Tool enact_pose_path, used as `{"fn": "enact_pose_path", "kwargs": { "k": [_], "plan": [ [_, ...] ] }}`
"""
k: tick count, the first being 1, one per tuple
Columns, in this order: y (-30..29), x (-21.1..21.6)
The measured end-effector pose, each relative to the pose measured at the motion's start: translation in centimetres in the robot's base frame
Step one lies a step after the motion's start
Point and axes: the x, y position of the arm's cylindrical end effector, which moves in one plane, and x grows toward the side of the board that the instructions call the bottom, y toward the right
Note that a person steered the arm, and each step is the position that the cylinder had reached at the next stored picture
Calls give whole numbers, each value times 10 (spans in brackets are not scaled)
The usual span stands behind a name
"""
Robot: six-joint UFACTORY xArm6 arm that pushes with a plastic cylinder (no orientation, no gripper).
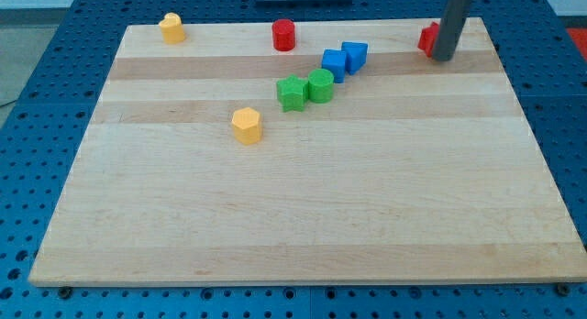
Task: Slide the green circle to the center left
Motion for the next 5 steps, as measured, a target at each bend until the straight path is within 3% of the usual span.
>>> {"fn": "enact_pose_path", "kwargs": {
  "k": [5],
  "plan": [
    [0,39]
  ]
}}
